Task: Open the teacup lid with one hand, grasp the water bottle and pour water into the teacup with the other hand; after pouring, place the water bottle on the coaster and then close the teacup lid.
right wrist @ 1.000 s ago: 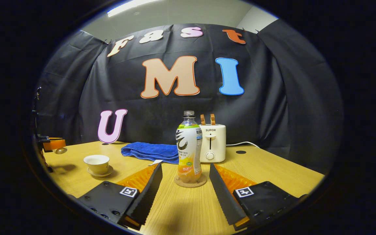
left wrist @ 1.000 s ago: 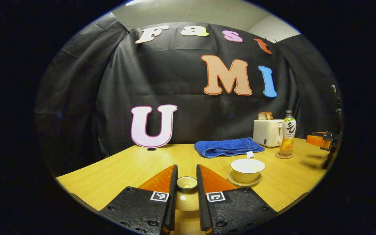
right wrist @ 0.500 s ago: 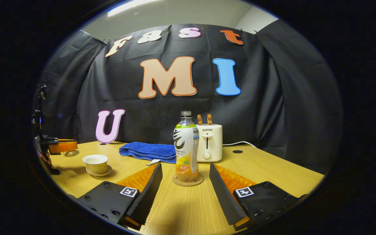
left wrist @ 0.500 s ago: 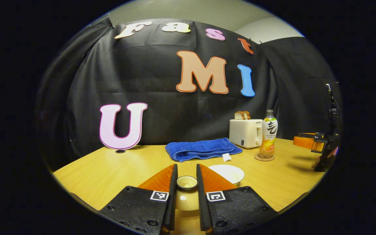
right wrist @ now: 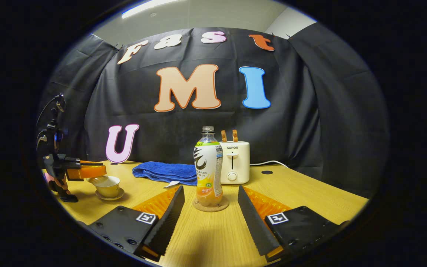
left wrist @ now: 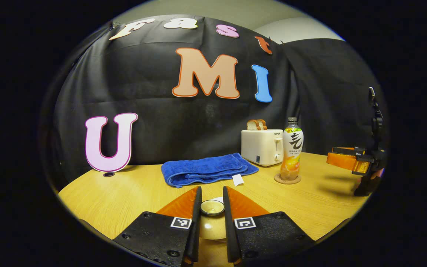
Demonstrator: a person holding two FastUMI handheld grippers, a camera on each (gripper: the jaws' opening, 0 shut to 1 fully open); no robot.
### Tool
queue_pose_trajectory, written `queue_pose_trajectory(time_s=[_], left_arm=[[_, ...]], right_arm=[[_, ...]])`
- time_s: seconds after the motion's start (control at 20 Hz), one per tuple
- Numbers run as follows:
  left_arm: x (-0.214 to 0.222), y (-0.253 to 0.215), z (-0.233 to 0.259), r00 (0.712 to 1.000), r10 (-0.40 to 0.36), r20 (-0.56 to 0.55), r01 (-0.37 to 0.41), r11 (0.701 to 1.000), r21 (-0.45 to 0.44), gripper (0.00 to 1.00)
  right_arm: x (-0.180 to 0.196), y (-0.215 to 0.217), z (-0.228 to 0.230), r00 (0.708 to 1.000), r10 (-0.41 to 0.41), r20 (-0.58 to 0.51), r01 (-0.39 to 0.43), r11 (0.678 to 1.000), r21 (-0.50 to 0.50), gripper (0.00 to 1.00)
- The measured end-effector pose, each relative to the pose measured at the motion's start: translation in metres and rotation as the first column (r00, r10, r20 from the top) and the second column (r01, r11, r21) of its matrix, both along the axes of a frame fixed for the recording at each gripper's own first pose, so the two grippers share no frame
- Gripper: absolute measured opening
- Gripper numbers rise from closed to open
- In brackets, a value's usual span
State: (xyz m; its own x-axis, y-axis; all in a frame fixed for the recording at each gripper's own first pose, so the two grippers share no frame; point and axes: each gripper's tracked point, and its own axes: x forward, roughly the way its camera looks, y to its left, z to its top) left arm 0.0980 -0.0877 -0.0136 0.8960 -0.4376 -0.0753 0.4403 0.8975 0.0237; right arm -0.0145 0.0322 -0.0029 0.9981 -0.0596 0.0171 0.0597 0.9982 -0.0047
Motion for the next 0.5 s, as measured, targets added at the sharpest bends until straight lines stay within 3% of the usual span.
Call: queue_pose_trajectory(time_s=[0.1, 0.5], left_arm=[[0.002, -0.007, -0.003, 1.0, -0.019, -0.012, 0.019, 1.0, 0.018, 0.29], [0.007, -0.023, -0.008, 0.998, -0.058, -0.037, 0.059, 0.997, 0.052, 0.28]], right_arm=[[-0.001, -0.001, 0.0, 1.0, -0.008, 0.0, 0.008, 1.0, 0.0, 0.95], [-0.002, -0.003, 0.0, 1.0, -0.014, 0.0, 0.014, 1.0, -0.001, 0.92]])
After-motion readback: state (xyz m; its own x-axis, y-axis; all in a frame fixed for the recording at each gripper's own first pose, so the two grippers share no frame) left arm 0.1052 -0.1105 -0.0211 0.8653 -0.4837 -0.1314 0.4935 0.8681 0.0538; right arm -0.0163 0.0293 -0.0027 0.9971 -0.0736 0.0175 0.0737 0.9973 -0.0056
